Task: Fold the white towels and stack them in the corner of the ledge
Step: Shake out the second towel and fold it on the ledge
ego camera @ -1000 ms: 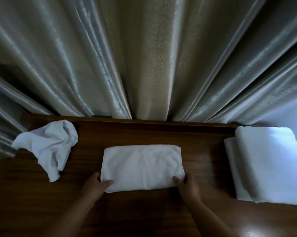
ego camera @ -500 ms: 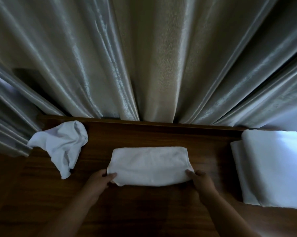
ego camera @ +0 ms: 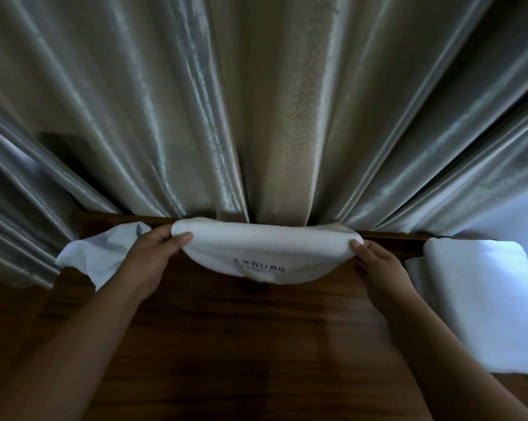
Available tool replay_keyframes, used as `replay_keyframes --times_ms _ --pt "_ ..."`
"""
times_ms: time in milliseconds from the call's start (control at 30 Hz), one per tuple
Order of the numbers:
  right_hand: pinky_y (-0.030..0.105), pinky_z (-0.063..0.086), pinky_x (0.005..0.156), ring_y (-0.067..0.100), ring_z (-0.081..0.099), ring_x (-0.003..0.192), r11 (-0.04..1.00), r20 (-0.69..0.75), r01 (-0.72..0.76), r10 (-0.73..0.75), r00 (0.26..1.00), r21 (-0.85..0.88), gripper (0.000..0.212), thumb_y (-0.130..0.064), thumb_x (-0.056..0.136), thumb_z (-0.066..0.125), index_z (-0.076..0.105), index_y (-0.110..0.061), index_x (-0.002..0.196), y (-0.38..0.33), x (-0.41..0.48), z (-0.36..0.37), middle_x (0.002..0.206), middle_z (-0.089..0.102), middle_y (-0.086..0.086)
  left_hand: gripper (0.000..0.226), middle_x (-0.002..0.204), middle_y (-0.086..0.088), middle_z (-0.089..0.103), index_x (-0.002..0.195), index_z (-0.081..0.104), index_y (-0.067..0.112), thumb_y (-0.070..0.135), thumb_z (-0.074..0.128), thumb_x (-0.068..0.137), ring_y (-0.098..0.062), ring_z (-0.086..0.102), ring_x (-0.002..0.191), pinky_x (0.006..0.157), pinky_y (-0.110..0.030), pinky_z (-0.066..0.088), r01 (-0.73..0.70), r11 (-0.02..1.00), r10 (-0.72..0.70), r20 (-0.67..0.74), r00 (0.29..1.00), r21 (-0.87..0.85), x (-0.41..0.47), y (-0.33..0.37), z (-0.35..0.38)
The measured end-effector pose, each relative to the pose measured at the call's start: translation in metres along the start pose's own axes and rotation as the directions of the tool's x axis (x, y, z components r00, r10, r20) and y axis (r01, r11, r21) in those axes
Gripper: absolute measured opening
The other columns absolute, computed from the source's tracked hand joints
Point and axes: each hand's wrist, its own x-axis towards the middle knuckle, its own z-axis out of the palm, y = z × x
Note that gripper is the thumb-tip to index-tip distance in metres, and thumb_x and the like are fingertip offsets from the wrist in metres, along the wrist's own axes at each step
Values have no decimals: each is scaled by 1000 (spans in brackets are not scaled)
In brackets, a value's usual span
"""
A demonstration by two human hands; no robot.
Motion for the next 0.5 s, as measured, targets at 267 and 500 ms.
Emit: replay_keyframes --times_ms 267,500 --pt "42 56 68 33 69 74 826 -41 -312 332 942 -469 20 -28 89 69 72 -8 89 143 -26 -20 87 75 20 41 125 0 59 122 58 27 33 71 84 -17 57 104 79 -34 49 364 810 -422 26 906 460 -48 -136 -9" --pt "48 59 75 23 68 79 794 -234 -317 224 946 -519 25 -43 87 68 54 -25 98 194 -35 -5 90 69 2 50 130 -13 58 130 57 12 45 56 92 -28 59 108 83 -41 49 491 784 -504 -71 860 381 -59 -168 11"
